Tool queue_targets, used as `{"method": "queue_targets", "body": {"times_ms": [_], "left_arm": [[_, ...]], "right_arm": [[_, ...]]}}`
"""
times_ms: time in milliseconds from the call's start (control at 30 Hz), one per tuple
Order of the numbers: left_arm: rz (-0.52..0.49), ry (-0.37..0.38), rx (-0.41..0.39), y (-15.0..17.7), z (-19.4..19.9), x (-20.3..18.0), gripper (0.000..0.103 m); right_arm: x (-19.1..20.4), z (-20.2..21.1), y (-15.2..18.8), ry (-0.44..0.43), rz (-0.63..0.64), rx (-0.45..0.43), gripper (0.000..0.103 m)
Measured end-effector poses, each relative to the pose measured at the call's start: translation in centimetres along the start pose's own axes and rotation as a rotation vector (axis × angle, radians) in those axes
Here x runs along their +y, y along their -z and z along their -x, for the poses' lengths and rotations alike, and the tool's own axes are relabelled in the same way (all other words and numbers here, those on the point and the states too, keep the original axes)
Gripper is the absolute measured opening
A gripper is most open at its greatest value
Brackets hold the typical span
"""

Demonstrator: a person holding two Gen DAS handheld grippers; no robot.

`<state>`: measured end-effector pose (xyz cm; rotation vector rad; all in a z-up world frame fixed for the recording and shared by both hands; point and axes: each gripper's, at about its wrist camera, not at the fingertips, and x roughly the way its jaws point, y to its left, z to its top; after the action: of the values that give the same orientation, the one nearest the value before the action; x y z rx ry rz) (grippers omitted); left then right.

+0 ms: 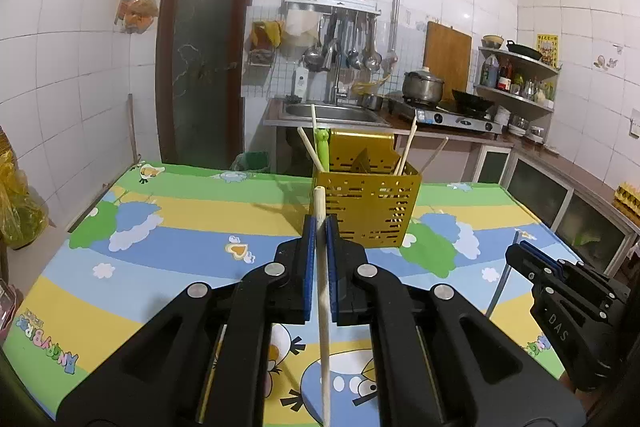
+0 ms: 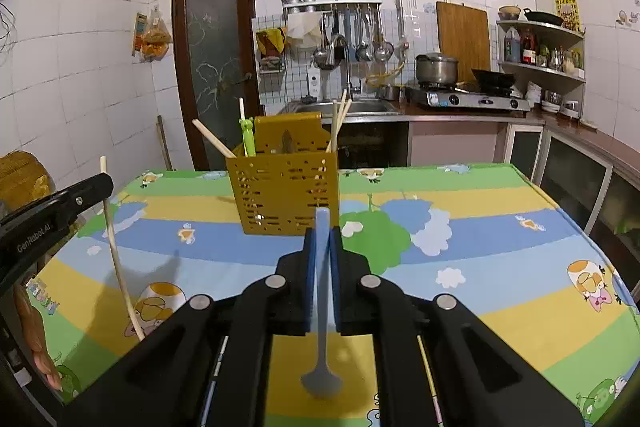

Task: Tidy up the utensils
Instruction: 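Lift the chopstick and small spoon and carry them to the yellow holder, then lower both utensils into the holder and open both tools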

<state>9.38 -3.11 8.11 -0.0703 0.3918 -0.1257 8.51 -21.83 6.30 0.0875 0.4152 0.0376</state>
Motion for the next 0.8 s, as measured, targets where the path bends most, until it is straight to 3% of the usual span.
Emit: {"method": "queue_targets", "body": {"times_ms": [300,800], "left_arm": [[-0.001,0.012,-0.039,-3.4,-1.0,-0.1,0.004],[0.027,0.036,-0.232,-15.9,-3.6,-2.2,0.004]], "right_arm": [[0.3,0.1,-3.3,-0.001,0.005,-0.068,0.007],[1.3,-1.9,-15.0,-0.001,0.061,-0.239,0.007]]}}
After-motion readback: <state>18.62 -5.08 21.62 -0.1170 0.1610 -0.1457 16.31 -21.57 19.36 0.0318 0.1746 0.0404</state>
